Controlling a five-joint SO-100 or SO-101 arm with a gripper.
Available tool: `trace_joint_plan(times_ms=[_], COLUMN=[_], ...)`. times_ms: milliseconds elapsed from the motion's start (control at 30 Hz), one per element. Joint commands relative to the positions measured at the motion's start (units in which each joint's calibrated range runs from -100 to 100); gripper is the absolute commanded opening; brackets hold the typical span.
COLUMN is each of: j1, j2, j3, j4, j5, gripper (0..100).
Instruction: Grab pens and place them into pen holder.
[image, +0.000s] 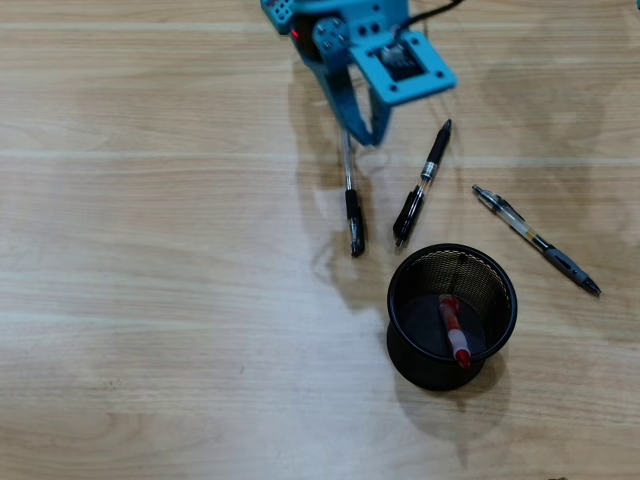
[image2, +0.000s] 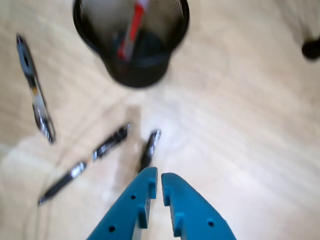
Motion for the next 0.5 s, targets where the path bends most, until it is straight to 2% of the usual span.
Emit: trace_joint_plan(times_ms=[0, 200, 467], j1=[3.7, 7.4, 7.0], j2=[-7.0, -10.2, -13.9], j3=[-0.2, 0.9, 9.0], j4=[10.8, 19.3, 18.2], j5=[0.7, 1.2, 0.7], gripper=[2, 2, 2])
